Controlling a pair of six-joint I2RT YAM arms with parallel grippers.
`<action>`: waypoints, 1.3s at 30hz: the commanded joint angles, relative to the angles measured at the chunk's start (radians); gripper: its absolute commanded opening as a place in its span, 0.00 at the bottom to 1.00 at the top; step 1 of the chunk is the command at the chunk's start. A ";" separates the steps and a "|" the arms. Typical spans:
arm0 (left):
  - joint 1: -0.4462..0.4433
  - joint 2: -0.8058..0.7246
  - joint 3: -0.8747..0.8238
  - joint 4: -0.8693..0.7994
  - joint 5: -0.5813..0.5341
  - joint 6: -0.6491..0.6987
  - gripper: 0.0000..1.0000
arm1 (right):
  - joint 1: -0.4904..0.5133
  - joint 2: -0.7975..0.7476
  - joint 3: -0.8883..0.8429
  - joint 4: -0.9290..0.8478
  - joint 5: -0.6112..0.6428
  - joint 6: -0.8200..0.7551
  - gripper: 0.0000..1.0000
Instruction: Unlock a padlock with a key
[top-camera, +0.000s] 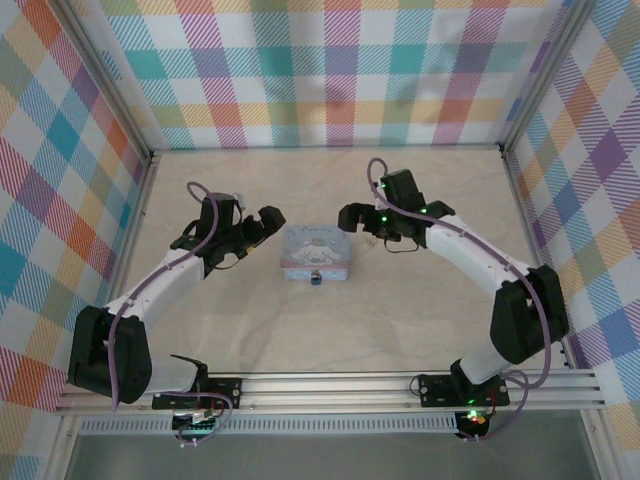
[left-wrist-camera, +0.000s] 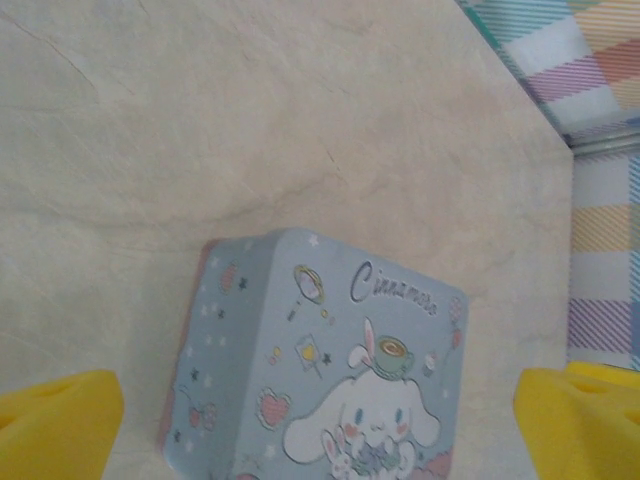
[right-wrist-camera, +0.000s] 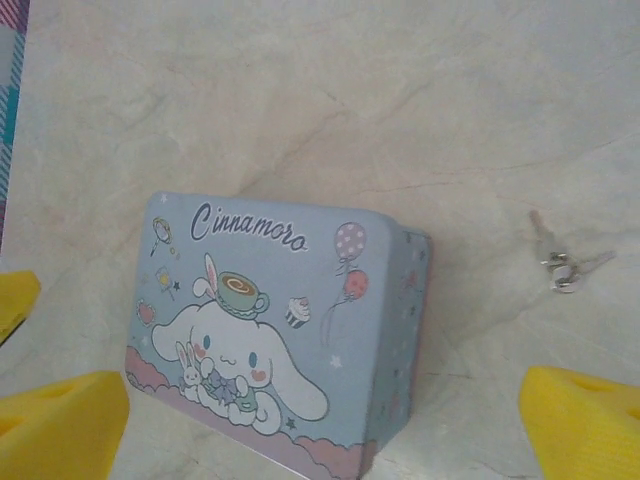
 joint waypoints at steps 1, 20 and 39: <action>-0.004 -0.029 0.005 -0.018 0.074 -0.011 0.96 | -0.049 -0.007 0.012 -0.060 0.029 -0.027 0.93; -0.272 -0.036 0.267 -0.422 -0.141 0.185 0.81 | -0.061 0.376 0.343 -0.393 0.145 -0.130 0.59; -0.299 0.007 0.245 -0.375 -0.114 0.174 0.81 | -0.057 0.566 0.438 -0.459 0.138 -0.164 0.42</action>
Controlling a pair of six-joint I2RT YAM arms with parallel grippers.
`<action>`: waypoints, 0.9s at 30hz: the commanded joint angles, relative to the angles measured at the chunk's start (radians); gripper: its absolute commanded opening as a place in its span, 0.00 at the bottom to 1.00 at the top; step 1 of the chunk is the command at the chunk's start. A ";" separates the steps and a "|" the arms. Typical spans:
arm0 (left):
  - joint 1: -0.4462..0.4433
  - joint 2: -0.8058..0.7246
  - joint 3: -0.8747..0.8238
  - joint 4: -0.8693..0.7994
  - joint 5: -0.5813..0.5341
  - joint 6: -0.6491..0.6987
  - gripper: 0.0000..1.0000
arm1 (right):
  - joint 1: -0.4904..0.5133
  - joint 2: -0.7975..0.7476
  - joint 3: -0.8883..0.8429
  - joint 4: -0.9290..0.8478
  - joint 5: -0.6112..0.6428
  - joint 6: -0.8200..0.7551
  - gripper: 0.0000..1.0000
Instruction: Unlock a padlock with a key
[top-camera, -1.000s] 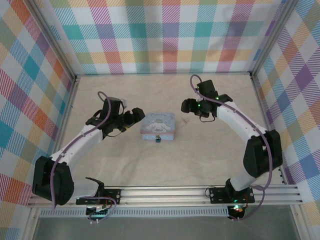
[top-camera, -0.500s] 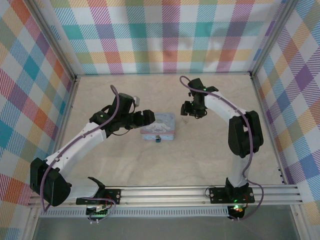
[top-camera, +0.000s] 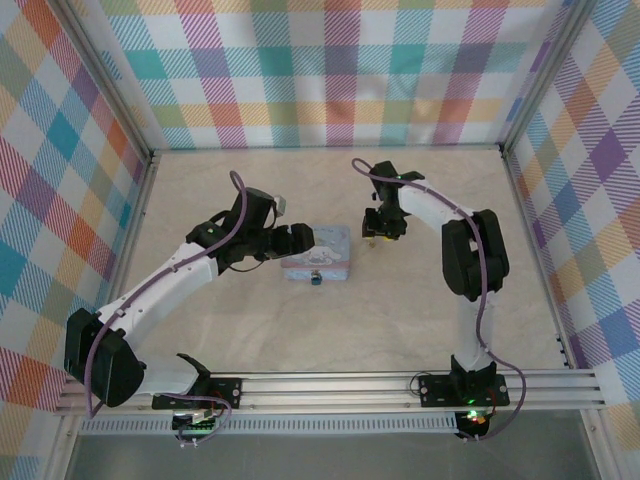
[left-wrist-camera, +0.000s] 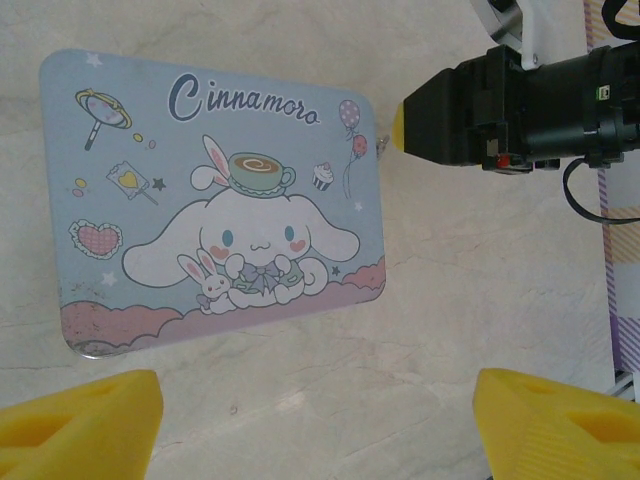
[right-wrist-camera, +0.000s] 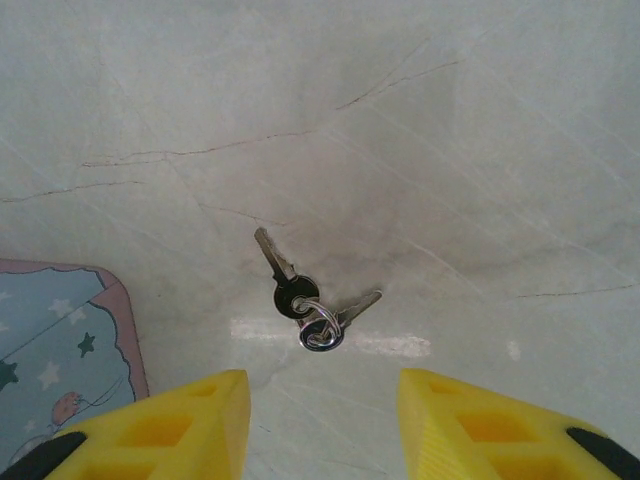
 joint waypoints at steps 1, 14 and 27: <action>-0.011 0.014 -0.007 0.010 0.007 0.001 0.81 | 0.006 0.032 0.025 -0.028 -0.013 -0.010 0.42; -0.011 0.010 -0.025 0.018 0.002 -0.011 0.81 | 0.013 0.085 0.037 0.006 -0.022 0.001 0.41; -0.011 0.018 -0.036 0.022 0.002 -0.017 0.81 | 0.013 0.119 0.058 0.013 -0.021 0.003 0.35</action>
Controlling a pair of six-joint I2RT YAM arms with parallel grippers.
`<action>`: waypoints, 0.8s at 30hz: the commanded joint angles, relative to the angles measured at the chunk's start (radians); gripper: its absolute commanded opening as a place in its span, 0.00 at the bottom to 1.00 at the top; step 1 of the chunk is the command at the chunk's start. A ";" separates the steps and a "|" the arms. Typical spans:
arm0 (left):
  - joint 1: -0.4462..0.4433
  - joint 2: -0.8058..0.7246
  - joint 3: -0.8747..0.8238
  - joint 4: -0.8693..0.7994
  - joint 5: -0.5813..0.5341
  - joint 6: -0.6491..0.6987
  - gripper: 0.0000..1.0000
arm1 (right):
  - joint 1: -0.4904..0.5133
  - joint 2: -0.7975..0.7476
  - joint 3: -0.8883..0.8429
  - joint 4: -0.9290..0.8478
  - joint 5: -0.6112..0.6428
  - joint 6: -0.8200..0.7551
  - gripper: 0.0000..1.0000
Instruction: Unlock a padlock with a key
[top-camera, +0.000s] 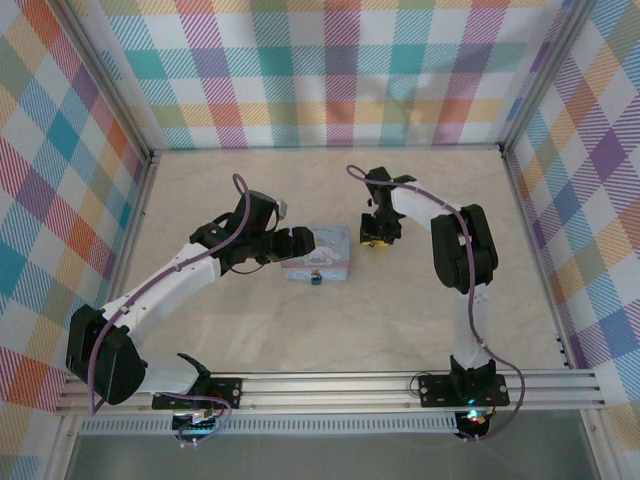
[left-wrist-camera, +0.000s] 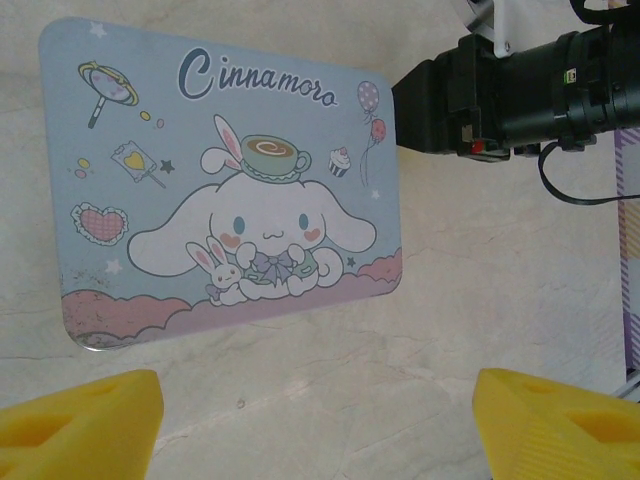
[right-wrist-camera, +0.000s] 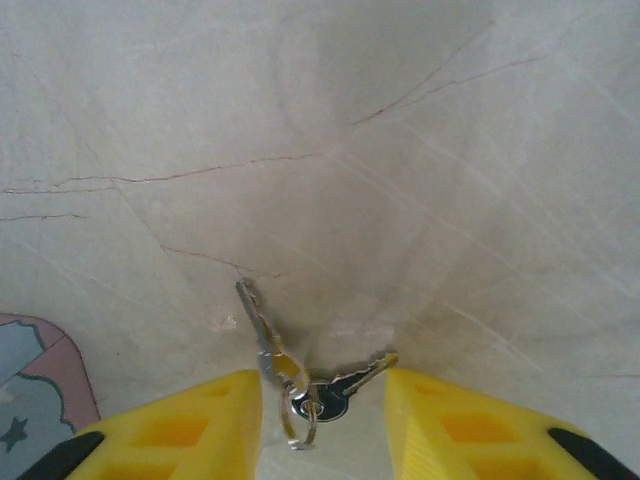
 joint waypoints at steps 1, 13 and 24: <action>-0.007 0.005 -0.013 0.014 0.002 -0.010 0.81 | 0.005 0.031 0.030 -0.007 -0.007 0.002 0.33; -0.007 0.002 -0.021 0.015 -0.006 -0.010 0.81 | 0.005 0.019 -0.019 0.005 -0.009 0.002 0.05; -0.007 -0.005 -0.025 0.020 -0.027 -0.019 0.82 | -0.002 -0.163 -0.099 0.030 0.012 -0.003 0.00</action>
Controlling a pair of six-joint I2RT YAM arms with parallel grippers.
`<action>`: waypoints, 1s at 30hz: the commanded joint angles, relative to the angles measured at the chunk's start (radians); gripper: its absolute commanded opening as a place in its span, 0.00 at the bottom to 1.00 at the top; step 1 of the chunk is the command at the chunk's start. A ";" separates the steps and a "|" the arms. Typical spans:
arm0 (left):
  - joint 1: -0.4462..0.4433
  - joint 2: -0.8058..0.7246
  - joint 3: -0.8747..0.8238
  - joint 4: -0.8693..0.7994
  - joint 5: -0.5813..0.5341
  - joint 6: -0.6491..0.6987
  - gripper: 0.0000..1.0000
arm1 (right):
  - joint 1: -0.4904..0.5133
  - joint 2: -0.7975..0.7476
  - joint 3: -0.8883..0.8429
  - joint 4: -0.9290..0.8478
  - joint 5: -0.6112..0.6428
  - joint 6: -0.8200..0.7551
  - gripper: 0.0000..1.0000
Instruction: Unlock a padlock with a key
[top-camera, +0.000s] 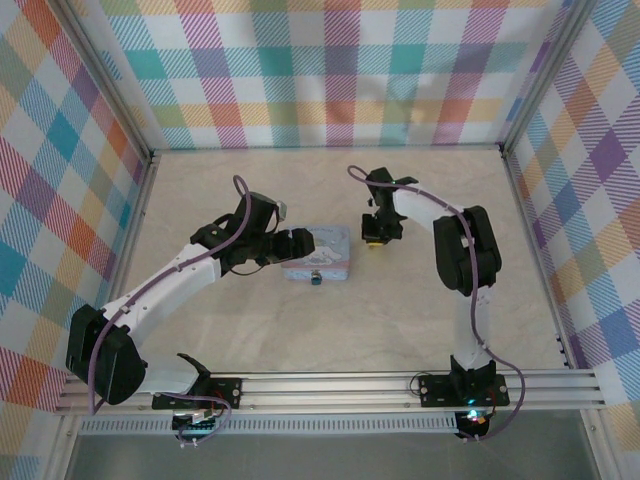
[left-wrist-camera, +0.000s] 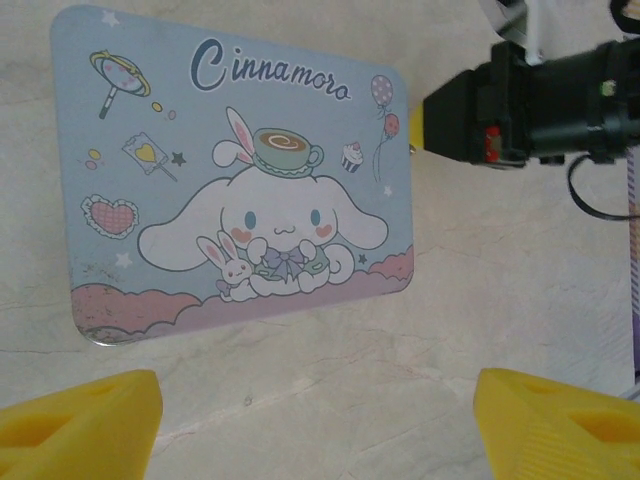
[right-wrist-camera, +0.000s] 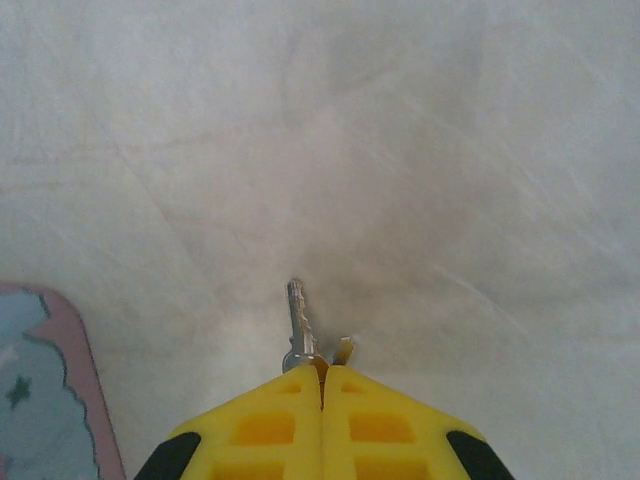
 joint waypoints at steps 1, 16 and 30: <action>-0.007 -0.003 -0.014 0.023 -0.018 -0.016 0.82 | -0.001 -0.112 -0.025 -0.003 0.008 -0.003 0.00; 0.003 -0.006 -0.014 0.120 0.014 -0.034 0.84 | -0.022 -0.453 -0.063 -0.002 -0.107 -0.029 0.00; 0.025 -0.025 -0.030 0.531 0.262 -0.024 0.80 | -0.021 -0.630 0.060 -0.061 -0.435 0.005 0.00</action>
